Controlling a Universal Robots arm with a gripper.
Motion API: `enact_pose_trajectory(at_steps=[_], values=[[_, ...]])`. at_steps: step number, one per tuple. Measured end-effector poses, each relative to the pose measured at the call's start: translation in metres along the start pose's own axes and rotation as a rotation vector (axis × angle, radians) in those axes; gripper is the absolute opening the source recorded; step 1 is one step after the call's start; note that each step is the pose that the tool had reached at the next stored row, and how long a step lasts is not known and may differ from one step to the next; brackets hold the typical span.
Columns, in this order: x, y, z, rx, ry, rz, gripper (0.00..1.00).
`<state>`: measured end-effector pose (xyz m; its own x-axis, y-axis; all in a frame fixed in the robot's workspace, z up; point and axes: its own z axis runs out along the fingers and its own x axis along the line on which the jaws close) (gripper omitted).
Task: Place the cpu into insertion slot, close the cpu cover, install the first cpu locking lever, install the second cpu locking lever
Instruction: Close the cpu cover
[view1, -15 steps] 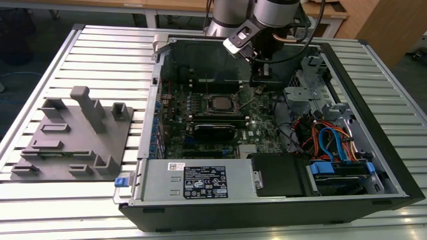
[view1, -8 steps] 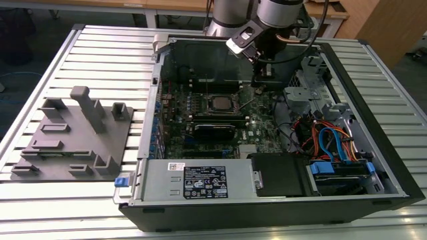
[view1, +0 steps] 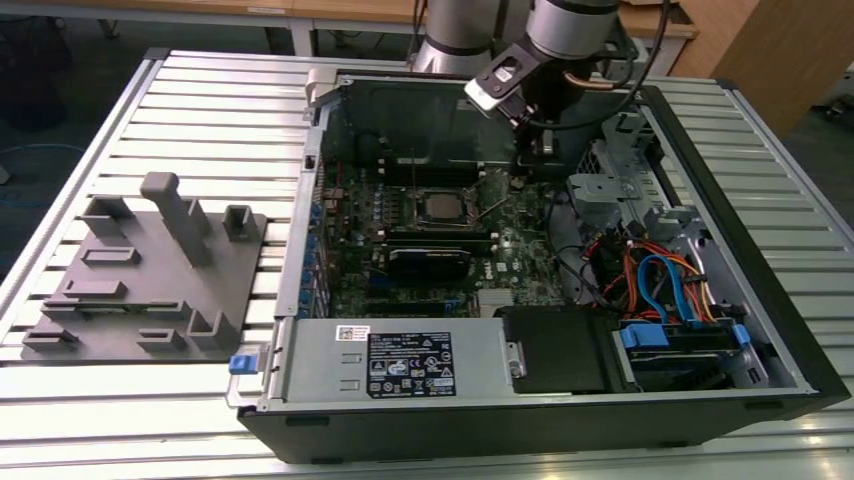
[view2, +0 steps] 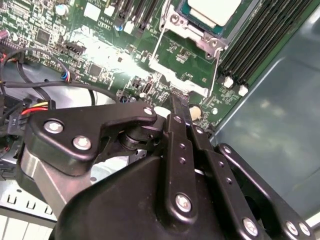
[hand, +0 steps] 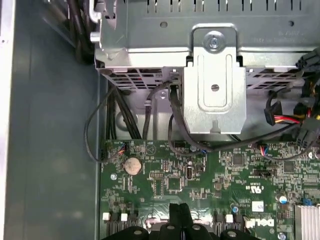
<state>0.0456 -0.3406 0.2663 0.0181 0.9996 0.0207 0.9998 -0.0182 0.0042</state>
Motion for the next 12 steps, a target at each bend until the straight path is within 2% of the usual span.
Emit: enact_pose_trajectory(at_steps=[7,12], values=[[-0.0001,0.0039,0.0101,0.0115,-0.0001,0.000,0.10],[-0.0002,0.0073,0.0149,0.0189,-0.0003,0.000,0.10]])
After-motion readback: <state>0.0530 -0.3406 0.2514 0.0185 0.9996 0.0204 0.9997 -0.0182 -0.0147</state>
